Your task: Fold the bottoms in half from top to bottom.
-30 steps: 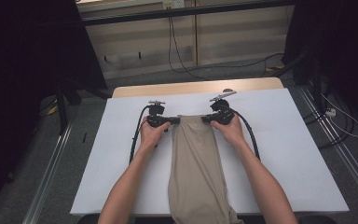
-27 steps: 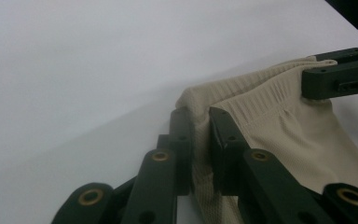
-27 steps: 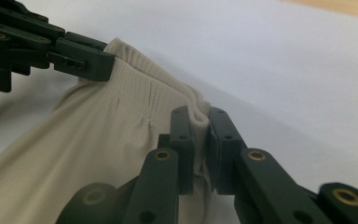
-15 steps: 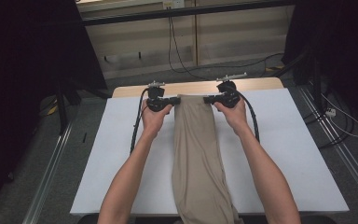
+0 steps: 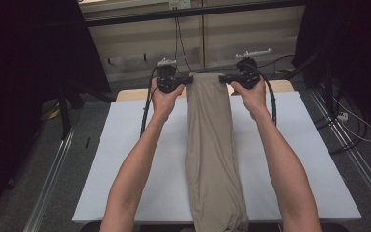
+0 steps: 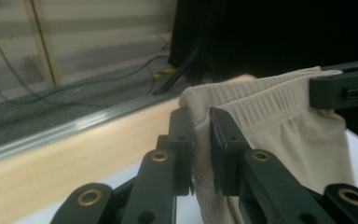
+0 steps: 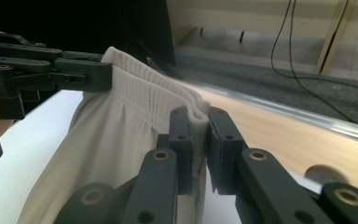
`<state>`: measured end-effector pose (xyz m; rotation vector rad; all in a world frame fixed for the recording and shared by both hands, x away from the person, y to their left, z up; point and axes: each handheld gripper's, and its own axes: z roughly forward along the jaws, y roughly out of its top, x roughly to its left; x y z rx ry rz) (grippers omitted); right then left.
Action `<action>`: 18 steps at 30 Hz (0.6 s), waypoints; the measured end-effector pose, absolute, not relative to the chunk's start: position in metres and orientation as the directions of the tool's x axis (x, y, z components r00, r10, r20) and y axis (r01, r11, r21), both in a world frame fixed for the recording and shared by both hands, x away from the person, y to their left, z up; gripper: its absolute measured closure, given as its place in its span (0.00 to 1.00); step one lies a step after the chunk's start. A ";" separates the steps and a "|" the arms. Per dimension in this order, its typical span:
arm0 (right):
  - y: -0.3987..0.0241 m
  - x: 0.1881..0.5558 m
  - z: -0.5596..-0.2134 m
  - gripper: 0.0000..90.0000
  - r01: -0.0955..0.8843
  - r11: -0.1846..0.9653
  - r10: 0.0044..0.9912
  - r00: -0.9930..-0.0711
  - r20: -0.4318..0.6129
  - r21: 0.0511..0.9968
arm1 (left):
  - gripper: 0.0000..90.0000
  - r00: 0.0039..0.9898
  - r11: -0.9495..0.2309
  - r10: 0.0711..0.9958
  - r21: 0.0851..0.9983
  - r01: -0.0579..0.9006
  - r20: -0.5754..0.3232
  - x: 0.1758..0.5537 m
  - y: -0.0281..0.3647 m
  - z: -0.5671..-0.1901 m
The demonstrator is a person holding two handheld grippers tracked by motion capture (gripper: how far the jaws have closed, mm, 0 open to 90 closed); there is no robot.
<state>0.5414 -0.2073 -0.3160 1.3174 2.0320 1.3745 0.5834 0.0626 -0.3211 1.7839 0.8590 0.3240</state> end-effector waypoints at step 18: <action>-0.215 0.481 -0.311 0.91 0.457 0.104 0.794 -0.573 0.203 0.884 | 0.89 0.818 -0.230 0.560 0.924 0.305 -0.130 0.518 0.079 -0.312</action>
